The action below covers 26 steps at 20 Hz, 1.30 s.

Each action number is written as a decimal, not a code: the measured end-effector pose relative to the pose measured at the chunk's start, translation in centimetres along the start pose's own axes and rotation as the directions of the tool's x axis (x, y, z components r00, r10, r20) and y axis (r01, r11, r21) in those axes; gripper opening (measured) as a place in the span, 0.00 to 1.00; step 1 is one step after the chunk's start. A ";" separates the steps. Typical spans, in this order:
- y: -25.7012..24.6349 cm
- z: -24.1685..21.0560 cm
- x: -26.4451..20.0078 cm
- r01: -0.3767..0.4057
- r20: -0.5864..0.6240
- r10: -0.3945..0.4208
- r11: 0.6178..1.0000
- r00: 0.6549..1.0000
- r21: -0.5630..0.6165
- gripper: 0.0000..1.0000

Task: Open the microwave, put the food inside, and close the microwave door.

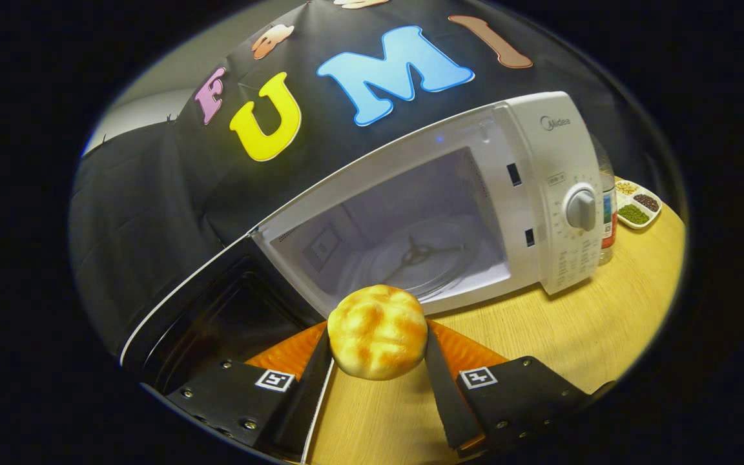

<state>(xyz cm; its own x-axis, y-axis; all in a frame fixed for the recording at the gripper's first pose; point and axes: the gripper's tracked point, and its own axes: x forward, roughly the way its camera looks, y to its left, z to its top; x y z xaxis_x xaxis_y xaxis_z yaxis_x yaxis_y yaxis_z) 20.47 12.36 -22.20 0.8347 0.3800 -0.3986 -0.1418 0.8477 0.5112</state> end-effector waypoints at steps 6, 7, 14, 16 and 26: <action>-0.5 0.9 4.7 0.005 0.008 -0.005 0.998 1.000 0.055 0.78; -0.6 1.1 5.4 0.008 0.011 -0.009 0.998 1.000 0.057 0.78; -1.7 1.9 9.1 0.025 0.040 -0.029 0.996 0.999 0.090 0.78; -2.1 2.1 9.9 0.030 0.049 -0.035 0.994 0.998 0.102 0.78; -3.6 3.1 11.9 0.125 0.107 -0.137 0.986 0.985 0.111 0.99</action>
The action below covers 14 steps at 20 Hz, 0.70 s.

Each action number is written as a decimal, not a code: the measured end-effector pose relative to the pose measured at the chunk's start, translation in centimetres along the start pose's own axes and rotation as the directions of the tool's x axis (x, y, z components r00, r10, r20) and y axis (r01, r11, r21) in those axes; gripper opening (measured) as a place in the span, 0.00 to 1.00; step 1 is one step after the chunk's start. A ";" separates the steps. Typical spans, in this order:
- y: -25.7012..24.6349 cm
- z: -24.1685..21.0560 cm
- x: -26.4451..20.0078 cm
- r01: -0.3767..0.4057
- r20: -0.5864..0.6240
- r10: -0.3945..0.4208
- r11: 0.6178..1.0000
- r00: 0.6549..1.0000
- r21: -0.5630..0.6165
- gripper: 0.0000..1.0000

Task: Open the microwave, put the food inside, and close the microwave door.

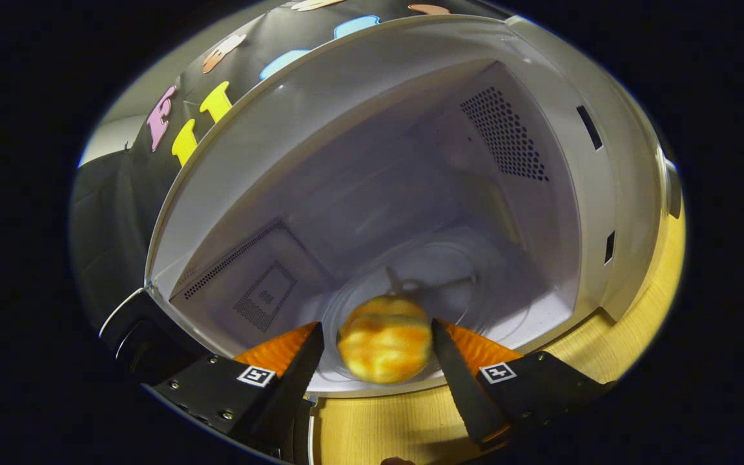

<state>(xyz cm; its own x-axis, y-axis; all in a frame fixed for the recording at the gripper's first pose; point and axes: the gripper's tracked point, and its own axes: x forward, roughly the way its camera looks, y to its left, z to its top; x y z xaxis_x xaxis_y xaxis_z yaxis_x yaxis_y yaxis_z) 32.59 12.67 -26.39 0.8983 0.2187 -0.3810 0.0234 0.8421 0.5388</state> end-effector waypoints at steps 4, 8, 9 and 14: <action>0.3 -0.5 -0.9 -0.011 -0.027 0.010 1.000 1.000 -0.025 0.97; 2.0 0.3 -3.6 -0.056 -0.022 0.054 0.994 0.998 -0.093 0.97; 2.7 0.6 -4.5 -0.071 -0.015 0.069 0.991 0.997 -0.112 0.97; 6.5 3.2 -10.6 -0.131 0.039 0.141 0.970 0.989 -0.206 0.97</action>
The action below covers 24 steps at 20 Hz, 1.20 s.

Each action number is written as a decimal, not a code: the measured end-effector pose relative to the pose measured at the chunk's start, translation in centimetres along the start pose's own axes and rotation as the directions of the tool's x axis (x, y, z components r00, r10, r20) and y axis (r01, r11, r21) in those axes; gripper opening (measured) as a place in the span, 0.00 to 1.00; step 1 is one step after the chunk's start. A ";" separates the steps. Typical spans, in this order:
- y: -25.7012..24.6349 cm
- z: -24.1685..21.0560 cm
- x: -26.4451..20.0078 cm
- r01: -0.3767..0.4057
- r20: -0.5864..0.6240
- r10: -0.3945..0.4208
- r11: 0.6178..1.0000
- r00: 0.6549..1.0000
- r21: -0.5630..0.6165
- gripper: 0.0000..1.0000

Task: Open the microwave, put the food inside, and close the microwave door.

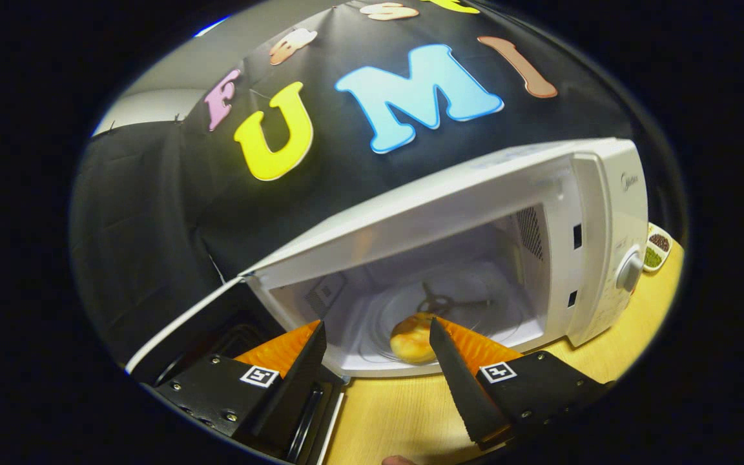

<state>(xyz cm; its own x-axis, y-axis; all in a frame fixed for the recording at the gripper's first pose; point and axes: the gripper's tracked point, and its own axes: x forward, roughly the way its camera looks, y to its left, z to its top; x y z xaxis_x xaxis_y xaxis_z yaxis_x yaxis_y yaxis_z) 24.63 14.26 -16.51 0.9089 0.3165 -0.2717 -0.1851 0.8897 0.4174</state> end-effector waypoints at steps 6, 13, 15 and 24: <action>4.9 3.2 -8.3 -0.051 0.071 0.057 0.994 0.996 -0.093 0.97; 12.2 2.8 -16.3 -0.167 0.084 0.187 0.966 0.979 -0.200 0.97; 14.1 2.8 -18.8 -0.189 0.109 0.216 0.958 0.970 -0.214 0.97; 25.0 -2.4 -25.3 -0.431 0.024 0.452 0.863 0.891 -0.262 0.97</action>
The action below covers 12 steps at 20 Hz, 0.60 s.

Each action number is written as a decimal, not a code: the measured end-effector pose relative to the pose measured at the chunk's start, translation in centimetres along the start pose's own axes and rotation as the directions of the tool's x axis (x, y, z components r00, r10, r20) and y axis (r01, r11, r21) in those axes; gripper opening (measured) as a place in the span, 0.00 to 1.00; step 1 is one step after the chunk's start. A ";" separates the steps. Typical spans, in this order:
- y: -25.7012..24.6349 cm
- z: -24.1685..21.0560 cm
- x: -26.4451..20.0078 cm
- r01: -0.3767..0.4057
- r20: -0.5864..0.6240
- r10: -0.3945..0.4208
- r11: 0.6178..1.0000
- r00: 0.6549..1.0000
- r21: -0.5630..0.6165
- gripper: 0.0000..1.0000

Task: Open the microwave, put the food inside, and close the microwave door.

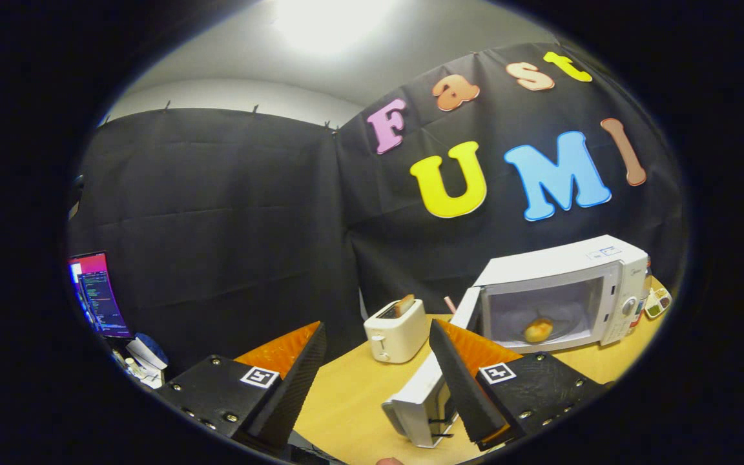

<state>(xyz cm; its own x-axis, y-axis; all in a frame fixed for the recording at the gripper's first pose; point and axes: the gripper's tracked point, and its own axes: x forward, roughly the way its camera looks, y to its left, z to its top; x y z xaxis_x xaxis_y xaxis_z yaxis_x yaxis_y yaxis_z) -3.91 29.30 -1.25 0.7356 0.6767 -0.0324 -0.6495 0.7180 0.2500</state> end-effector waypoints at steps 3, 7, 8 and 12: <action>2.9 -3.2 0.2 -0.074 -0.070 0.073 0.997 0.995 -0.012 0.97; 4.4 -7.4 0.8 -0.123 -0.174 0.125 0.992 0.977 0.024 0.97; 4.1 -8.3 1.1 -0.121 -0.198 0.124 0.992 0.972 0.031 0.97; 3.5 -11.2 2.1 -0.121 -0.280 0.131 0.991 0.951 0.053 0.94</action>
<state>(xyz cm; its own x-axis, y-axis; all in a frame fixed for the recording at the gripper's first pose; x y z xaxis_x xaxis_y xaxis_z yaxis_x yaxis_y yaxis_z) -6.78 35.04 -11.33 0.5606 0.7832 -0.2689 -0.7227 0.6213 0.3028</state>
